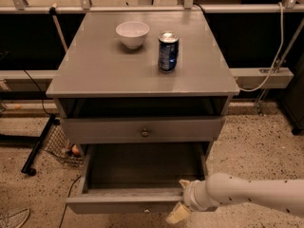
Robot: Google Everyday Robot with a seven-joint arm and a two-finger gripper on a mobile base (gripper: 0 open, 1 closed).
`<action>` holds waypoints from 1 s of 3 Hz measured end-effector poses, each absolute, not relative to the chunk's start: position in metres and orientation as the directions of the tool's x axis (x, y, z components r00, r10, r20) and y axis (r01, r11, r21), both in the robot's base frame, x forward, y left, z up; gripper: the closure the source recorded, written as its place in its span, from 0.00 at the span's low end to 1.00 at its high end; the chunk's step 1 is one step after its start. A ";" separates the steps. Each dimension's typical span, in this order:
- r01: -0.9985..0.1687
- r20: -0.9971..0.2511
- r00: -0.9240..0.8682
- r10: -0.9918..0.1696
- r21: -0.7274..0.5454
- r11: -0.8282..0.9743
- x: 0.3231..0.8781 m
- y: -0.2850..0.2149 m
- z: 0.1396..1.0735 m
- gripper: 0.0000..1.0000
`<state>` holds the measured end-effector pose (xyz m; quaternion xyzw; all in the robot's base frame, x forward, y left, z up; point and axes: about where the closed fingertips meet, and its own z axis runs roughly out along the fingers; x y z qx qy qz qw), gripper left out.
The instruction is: Open middle drawer
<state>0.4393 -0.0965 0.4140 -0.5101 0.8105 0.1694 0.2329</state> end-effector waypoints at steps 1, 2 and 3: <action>-0.903 -0.571 -0.367 -0.734 0.028 0.429 0.438 -0.106 0.422 0.00; -0.905 -0.643 -0.332 -0.690 0.012 0.425 0.441 -0.125 0.447 0.00; -0.893 -0.694 -0.311 -0.650 -0.021 0.450 0.443 -0.170 0.480 0.00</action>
Offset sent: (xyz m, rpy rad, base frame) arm -0.0009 -0.0933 0.0767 0.1892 -0.1668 -0.0407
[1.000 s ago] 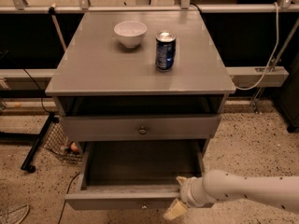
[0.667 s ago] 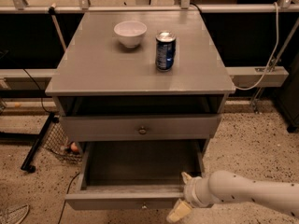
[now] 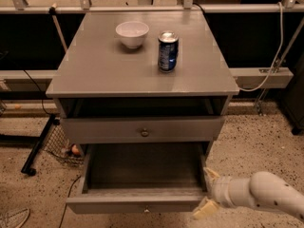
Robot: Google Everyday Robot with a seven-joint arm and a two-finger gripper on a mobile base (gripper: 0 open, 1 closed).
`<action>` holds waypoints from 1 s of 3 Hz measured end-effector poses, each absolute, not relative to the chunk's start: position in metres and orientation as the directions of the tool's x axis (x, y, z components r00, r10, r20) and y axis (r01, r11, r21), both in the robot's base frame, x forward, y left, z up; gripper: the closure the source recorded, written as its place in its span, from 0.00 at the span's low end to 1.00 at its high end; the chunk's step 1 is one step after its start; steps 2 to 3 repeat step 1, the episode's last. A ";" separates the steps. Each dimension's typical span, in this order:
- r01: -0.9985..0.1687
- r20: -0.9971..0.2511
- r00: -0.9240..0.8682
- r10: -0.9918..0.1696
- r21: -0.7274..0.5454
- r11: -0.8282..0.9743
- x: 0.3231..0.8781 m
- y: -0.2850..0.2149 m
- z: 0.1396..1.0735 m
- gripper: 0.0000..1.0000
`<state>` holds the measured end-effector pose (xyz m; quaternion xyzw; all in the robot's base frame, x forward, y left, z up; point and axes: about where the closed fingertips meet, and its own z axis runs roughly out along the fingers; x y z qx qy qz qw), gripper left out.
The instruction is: Open middle drawer
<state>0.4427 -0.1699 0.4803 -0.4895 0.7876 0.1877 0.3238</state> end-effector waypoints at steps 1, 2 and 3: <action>-0.866 -0.712 -0.311 -0.630 -0.060 0.496 0.445 -0.214 0.510 0.00; -0.866 -0.712 -0.311 -0.630 -0.060 0.496 0.445 -0.214 0.510 0.00; -0.866 -0.712 -0.311 -0.630 -0.060 0.496 0.445 -0.214 0.510 0.00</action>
Offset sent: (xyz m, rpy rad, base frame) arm 0.0000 0.0000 0.0000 0.0000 0.0000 0.0000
